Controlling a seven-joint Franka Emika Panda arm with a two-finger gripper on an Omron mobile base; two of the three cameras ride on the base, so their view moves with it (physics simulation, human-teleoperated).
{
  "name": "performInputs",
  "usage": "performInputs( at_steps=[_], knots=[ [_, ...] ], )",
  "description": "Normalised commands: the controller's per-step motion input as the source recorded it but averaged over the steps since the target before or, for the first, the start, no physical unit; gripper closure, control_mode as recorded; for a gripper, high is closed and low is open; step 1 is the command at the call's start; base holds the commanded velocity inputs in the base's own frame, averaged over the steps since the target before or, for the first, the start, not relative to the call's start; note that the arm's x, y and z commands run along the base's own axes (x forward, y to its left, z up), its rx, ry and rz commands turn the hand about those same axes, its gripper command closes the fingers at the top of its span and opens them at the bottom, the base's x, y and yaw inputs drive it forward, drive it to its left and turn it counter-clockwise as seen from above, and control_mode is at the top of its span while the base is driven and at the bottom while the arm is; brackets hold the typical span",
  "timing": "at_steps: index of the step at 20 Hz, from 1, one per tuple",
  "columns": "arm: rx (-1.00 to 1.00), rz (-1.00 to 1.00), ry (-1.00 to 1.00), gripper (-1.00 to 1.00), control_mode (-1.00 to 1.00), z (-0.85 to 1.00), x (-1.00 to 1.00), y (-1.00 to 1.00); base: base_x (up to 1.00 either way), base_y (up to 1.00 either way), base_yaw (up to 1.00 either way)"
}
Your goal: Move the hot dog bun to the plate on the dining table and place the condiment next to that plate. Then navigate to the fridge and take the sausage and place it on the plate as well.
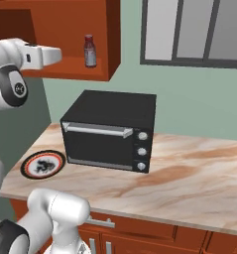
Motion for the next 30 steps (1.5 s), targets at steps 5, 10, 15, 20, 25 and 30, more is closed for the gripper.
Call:
performInputs(
  at_steps=[5,10,15,20,25,30],
  knots=[
    [0.0,-0.01,0.03,-1.0,-1.0,-0.11,0.54,0.16,0.0,0.0,0.0],
    [0.0,0.0,0.0,-1.0,-1.0,-0.17,0.6,0.06,0.0,0.0,0.0],
    [0.0,0.02,0.03,-1.0,-1.0,-0.12,0.32,-0.07,0.0,0.0,0.0],
    [0.0,0.0,0.1,-1.0,-1.0,-0.15,0.21,-0.07,0.0,0.0,0.0],
    [0.0,0.0,0.05,-1.0,-1.0,-0.09,0.28,-0.17,0.0,0.0,0.0],
    [0.01,0.0,0.03,-1.0,-1.0,0.0,0.41,0.0,0.0,0.0,0.0]
  ],
)
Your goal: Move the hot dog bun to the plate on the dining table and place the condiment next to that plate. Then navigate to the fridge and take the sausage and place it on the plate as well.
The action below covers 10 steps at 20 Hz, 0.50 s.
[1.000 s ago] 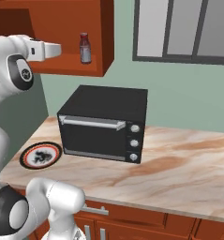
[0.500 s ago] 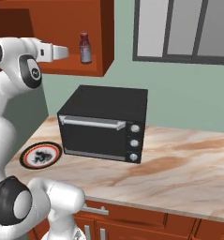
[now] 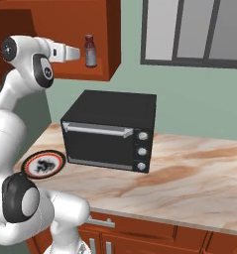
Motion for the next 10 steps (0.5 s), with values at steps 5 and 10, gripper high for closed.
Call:
performInputs(
  at_steps=[5,10],
  knots=[
    [0.0,-0.01,0.05,-1.0,-1.0,-0.01,0.42,0.0,0.0,0.0,0.0],
    [0.0,0.0,0.01,-1.0,-1.0,-0.02,0.36,0.0,0.0,0.0,0.0]
  ],
)
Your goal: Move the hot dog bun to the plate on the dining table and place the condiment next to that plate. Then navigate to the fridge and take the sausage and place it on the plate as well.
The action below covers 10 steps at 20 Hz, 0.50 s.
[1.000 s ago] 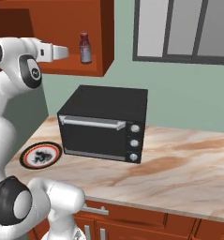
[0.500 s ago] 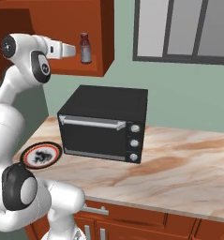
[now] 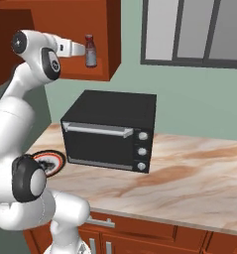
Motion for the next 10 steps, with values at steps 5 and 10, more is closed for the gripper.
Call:
performInputs(
  at_steps=[5,10],
  knots=[
    [0.0,0.0,0.01,-1.0,-1.0,0.0,0.37,-0.01,0.0,0.0,0.0],
    [0.0,0.0,0.02,-1.0,-1.0,-0.03,0.28,-0.12,0.0,0.0,0.0]
  ],
)
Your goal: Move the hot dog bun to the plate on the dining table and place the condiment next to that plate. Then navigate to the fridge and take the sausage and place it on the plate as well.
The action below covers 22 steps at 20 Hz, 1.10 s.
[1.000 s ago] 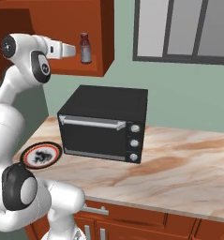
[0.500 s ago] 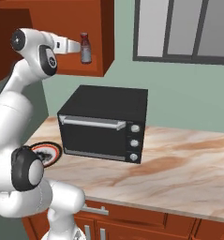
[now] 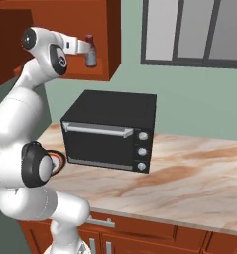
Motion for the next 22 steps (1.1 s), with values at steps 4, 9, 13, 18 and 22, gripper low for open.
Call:
performInputs(
  at_steps=[4,9,13,18,22],
  knots=[
    [0.0,0.0,0.01,-1.0,-1.0,-0.1,0.18,-0.24,0.0,0.0,0.0],
    [0.0,0.0,0.0,-1.0,-1.0,-0.12,0.15,-0.18,0.0,0.0,0.0],
    [0.0,0.0,0.0,-1.0,-1.0,-0.07,0.22,-0.06,0.0,0.0,0.0],
    [0.0,0.0,0.0,-1.0,-1.0,-0.07,0.22,-0.01,0.0,0.0,0.0],
    [0.0,0.0,0.03,-1.0,-1.0,-0.14,0.13,0.0,0.0,0.0,0.0]
  ],
)
